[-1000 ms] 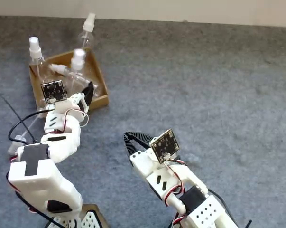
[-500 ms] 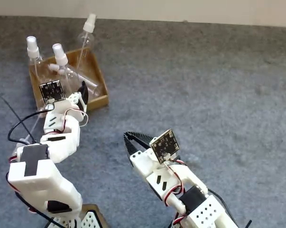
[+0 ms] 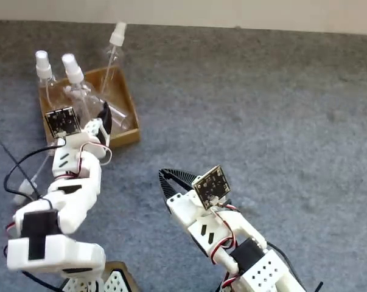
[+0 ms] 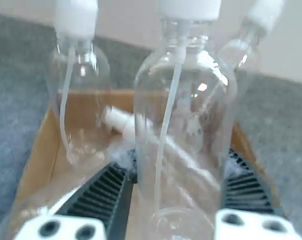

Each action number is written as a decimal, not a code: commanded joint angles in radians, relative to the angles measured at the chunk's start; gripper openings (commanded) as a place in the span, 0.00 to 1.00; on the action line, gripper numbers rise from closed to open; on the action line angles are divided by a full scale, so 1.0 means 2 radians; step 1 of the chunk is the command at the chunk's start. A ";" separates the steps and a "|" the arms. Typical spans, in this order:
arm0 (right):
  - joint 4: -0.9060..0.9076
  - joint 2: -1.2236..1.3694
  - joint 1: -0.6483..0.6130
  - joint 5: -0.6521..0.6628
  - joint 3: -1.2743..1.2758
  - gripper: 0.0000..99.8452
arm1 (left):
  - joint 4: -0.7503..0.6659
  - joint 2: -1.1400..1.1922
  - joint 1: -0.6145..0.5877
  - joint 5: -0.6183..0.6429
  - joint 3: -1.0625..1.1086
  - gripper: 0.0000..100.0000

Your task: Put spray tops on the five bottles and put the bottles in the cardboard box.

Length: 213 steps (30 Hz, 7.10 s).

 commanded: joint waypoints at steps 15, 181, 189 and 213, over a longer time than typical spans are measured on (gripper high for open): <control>-0.019 -0.006 0.004 -0.008 0.053 0.01 | 0.231 -0.208 0.074 0.008 -0.069 0.10; 0.010 -0.006 0.504 -0.057 0.060 0.01 | 0.894 0.439 0.277 0.018 -1.022 0.43; 0.010 -0.006 0.490 -0.057 0.060 0.01 | 0.895 0.598 0.309 0.015 -1.199 0.43; 0.010 -0.003 0.490 -0.057 0.060 0.01 | 1.144 0.639 0.272 -0.003 -1.434 0.09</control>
